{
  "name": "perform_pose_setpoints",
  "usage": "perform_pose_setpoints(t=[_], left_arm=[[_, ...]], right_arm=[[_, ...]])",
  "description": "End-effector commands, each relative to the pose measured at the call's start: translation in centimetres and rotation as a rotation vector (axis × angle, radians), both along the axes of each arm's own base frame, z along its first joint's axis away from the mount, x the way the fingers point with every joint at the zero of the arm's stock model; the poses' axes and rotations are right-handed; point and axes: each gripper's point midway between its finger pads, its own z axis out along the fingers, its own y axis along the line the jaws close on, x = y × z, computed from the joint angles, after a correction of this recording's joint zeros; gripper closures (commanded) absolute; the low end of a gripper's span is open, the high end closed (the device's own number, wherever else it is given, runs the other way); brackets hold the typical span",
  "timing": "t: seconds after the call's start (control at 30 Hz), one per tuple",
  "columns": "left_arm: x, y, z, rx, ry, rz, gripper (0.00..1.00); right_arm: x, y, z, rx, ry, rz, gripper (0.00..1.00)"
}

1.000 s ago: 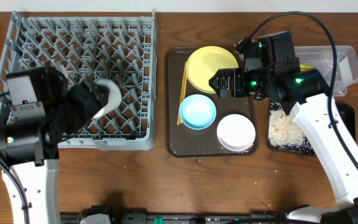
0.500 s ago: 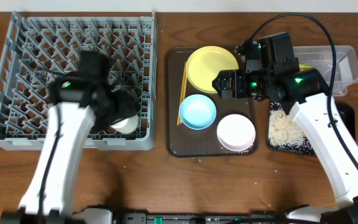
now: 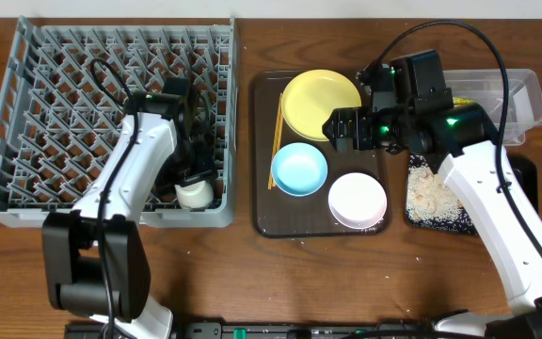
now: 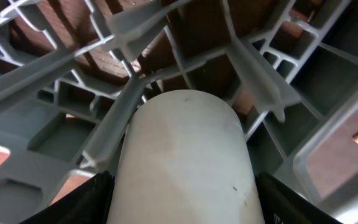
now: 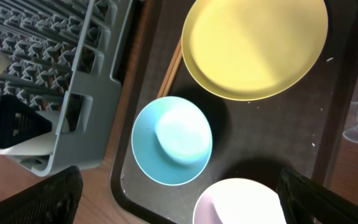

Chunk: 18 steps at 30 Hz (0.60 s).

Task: Sort waste into correct bins and load items into the dishwasher
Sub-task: 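Lower white cup into dish rack with left gripper, then release cup, raise left gripper and move it to blue bowl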

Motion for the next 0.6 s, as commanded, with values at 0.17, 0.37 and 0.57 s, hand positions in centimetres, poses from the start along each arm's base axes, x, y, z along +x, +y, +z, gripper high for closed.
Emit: perform_pose_setpoints(t=[0.17,0.37,0.57], left_arm=[[0.1,0.4,0.3,0.025,-0.008,-0.021,0.15],[0.3,0.0,0.6,0.000,-0.012,-0.027,0.08],[2.2,-0.3,4.0,-0.017,-0.103,-0.090,0.08]], right_arm=[[-0.1,0.2,0.1,-0.012,-0.013,0.024,0.02],[-0.1,0.2,0.1,-0.013,-0.014,0.025,0.02],[0.0,0.1,0.1,-0.017,-0.017,0.025,0.02]])
